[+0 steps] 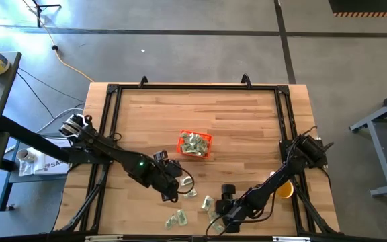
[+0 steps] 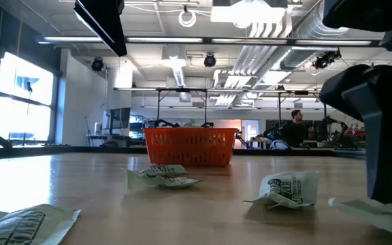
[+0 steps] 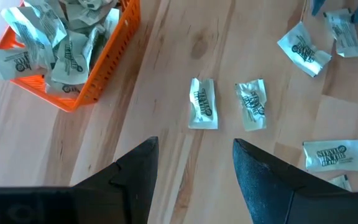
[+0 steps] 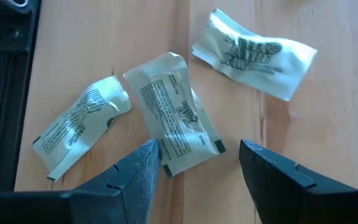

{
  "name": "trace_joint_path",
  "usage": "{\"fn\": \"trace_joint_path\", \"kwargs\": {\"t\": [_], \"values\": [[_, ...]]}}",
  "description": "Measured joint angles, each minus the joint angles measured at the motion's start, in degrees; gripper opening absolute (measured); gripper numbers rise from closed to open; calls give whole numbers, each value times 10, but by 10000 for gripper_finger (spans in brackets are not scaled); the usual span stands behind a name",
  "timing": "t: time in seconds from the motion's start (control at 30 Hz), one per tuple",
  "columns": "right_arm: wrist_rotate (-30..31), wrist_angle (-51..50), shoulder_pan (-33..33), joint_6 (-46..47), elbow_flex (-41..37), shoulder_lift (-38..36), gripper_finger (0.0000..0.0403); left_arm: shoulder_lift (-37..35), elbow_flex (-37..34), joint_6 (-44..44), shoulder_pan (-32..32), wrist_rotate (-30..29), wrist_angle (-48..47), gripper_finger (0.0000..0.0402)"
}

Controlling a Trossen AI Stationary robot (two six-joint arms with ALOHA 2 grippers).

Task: Pick and place Stevia / Truvia into bins
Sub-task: Put the light green stevia packet into the orange bin

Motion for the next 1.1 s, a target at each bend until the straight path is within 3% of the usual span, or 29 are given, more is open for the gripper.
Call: {"fn": "trace_joint_path", "kwargs": {"t": [0.2, 0.53, 0.67, 0.9, 1.0, 1.1], "values": [[-2, -7, -5, -15, 1, 14, 180, 0, 0, -2, 0, 0, 0, 241], [-43, -61, -54, 26, 1, 14, 13, 0, 0, -1, 0, -1, -5, 241], [-50, -62, -63, 62, 0, -2, 16, 0, 0, -3, 0, -1, -18, 241], [132, -202, -83, 116, 34, -88, 13, 0, -1, -14, 0, -22, -34, 241], [147, -240, -121, 127, 30, -110, 7, 0, -1, -47, 0, -60, -54, 241], [158, -209, -171, 100, 31, -122, 6, 0, -1, -69, 0, -78, -78, 241]]}}
